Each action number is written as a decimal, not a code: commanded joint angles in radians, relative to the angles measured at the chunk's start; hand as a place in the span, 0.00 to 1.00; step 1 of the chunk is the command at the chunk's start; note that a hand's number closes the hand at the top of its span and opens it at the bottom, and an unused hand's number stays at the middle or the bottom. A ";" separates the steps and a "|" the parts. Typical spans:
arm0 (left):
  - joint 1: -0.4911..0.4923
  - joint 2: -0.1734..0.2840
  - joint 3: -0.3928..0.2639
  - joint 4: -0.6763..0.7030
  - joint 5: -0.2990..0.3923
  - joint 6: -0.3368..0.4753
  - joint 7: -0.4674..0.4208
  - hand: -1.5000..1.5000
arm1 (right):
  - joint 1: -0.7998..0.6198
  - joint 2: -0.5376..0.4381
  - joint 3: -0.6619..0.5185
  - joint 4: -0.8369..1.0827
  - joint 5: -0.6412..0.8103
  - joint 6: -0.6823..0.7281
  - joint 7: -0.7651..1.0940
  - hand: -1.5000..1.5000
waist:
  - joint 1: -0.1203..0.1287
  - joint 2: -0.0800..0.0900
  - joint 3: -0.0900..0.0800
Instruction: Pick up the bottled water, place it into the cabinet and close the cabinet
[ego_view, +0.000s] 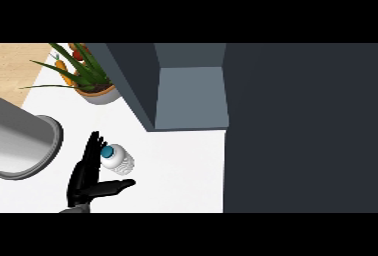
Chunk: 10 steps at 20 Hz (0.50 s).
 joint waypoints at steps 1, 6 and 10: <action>-0.023 -0.004 0.021 0.100 0.039 -0.103 -0.081 0.00 | 0.042 -0.012 -0.014 -0.211 -0.169 -0.077 0.098 0.00 | 0.008 0.001 0.000; -0.129 -0.038 0.028 0.247 0.031 -0.140 -0.150 0.00 | 0.076 -0.007 -0.037 -0.160 -0.171 -0.012 0.027 0.00 | -0.001 0.000 0.001; -0.151 -0.030 0.059 0.309 0.062 -0.214 -0.208 1.00 | 0.108 -0.011 -0.065 -0.166 -0.173 0.006 0.017 0.00 | 0.002 -0.001 0.001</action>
